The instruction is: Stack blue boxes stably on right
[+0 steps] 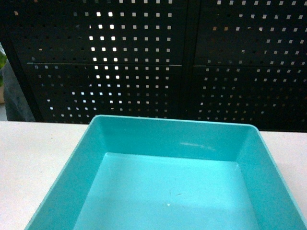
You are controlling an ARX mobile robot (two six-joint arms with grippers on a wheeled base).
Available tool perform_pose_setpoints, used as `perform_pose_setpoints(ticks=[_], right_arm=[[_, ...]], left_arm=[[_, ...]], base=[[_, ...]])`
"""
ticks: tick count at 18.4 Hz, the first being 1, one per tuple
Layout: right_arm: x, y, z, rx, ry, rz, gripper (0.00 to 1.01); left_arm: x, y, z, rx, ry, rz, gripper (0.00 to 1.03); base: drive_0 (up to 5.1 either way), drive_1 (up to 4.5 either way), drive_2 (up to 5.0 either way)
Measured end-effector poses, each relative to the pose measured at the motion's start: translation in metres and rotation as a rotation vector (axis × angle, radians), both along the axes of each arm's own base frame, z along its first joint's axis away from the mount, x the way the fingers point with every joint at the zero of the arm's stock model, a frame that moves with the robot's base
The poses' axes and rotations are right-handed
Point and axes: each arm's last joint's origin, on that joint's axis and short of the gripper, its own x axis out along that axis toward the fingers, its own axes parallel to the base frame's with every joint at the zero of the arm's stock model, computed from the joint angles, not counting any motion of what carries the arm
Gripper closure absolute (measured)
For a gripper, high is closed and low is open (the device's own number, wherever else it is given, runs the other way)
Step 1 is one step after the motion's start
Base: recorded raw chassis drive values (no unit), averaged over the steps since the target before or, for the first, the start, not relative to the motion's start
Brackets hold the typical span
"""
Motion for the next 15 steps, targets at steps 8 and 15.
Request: perform_pose_setpoints(ticks=[8,15], right_arm=[[0.0000,0.0000,0.0000,0.000,0.000,0.000,0.03],[0.0000,0.0000,0.0000,0.000,0.000,0.000,0.03]], left_arm=[[0.0000,0.0000,0.0000,0.000,0.000,0.000,0.05],[0.0000,0.0000,0.0000,0.000,0.000,0.000,0.05]], base=[[0.0,0.00,0.0],[0.0,0.00,0.0]])
